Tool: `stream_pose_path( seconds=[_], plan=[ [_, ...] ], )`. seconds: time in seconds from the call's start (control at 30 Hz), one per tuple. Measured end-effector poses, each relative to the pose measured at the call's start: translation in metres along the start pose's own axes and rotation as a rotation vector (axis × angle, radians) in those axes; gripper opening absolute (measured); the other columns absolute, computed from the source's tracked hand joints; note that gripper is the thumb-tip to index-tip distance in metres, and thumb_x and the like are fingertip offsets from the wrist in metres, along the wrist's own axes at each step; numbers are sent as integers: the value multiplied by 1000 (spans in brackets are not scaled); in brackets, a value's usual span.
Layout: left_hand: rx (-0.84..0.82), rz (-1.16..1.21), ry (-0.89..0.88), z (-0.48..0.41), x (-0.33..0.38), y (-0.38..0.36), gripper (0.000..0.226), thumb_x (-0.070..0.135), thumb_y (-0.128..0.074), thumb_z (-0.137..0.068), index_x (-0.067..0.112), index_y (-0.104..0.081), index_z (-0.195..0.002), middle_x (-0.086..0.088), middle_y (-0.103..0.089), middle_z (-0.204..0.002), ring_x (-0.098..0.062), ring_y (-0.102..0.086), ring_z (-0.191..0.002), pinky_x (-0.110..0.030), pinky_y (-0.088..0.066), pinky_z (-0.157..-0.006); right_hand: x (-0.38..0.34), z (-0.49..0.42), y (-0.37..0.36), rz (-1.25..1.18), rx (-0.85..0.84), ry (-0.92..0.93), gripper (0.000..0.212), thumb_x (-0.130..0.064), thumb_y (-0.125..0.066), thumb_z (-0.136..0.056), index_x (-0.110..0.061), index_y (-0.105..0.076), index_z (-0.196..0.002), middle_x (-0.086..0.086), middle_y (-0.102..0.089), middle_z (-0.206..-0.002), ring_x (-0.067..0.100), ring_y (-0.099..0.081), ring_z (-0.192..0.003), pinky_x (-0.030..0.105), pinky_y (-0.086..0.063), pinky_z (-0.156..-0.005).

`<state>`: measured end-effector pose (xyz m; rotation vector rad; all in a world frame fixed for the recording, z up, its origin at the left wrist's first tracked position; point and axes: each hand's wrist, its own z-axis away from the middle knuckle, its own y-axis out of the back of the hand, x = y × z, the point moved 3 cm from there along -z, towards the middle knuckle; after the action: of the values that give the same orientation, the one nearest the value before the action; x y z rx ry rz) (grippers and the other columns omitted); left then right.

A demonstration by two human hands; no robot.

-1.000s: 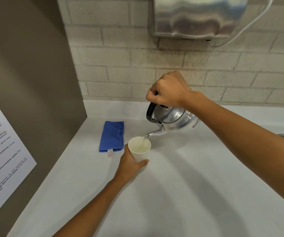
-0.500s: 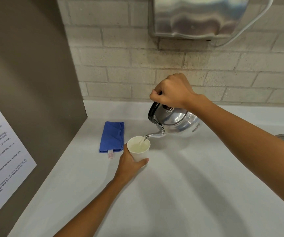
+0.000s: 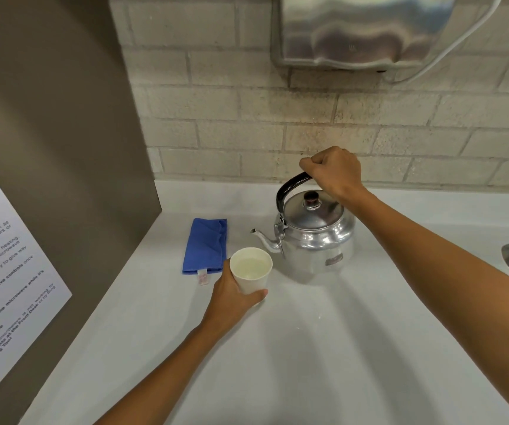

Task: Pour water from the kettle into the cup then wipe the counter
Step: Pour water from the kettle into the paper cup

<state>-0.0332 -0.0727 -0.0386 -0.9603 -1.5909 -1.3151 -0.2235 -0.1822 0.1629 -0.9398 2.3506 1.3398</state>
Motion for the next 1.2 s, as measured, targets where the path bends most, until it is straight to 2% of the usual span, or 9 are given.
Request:
stream_pose_path(
  seconds=[0.17,0.3,0.4,0.5,0.57,0.63,0.83,1.0,1.2],
  plan=[
    [-21,-9,10,9,-3,6,76,27,-85,-58,33,-36,-116,23,-49,-103,0,-50,-94,-10,-38,-72,21,-3,-11,-123,12,-225,50,-26,-55,-80,-18,-30,-37,-2,-30,-41,14,-28,-41,28,-27,-48],
    [-31,-23,20,15,-2,11,75,30,-85,-57,39,-34,-112,28,-47,-100,2,-50,-92,-7,-37,-70,31,-3,-23,-187,2,-312,45,-25,-51,-83,-16,-40,-40,-2,-40,-41,14,-36,-43,28,-32,-51],
    [-39,-26,23,20,-4,12,76,31,-85,-57,41,-33,-111,29,-47,-101,-1,-50,-95,-16,-40,-78,35,-3,-33,-219,-6,-354,42,-23,-49,-84,-14,-48,-43,-7,-44,-26,12,-40,-44,25,-33,-51],
    [-51,-30,28,24,-4,12,73,32,-85,-56,45,-34,-107,29,-47,-103,-2,-51,-97,-15,-41,-79,37,-4,-40,-221,-5,-374,42,-21,-48,-85,-15,-48,-43,-16,-44,-22,11,-41,-45,23,-33,-50],
    [-61,-34,25,27,-4,13,69,32,-85,-56,47,-36,-102,29,-48,-103,5,-51,-96,-8,-40,-72,37,-6,-42,-217,7,-369,43,-21,-47,-85,-15,-48,-43,-6,-46,-26,11,-41,-46,22,-33,-51],
    [-67,-31,26,29,-4,13,70,32,-85,-56,46,-35,-104,28,-49,-103,8,-49,-96,-7,-42,-68,37,-8,-44,-205,7,-359,43,-20,-47,-85,-15,-49,-43,-6,-46,-39,11,-42,-46,21,-32,-50],
    [-65,-21,29,30,-4,13,69,32,-85,-56,47,-37,-103,26,-51,-104,9,-50,-97,-1,-43,-69,42,-11,-52,-166,-34,-374,35,-21,-48,-84,-7,-59,-54,-5,-49,-46,11,-43,-47,23,-31,-49],
    [-64,-17,23,31,-6,13,69,32,-85,-55,48,-37,-103,28,-49,-105,10,-49,-97,5,-38,-70,46,-10,-57,-159,-43,-378,42,-21,-47,-84,-17,-50,-42,-6,-51,-48,10,-44,-48,19,-33,-51],
    [-67,-10,11,31,-6,13,72,32,-85,-57,45,-35,-107,29,-47,-106,8,-49,-100,3,-40,-71,47,-8,-64,-151,-60,-368,41,-20,-46,-84,-12,-48,-45,-5,-54,-50,11,-43,-47,25,-33,-51]
  ],
)
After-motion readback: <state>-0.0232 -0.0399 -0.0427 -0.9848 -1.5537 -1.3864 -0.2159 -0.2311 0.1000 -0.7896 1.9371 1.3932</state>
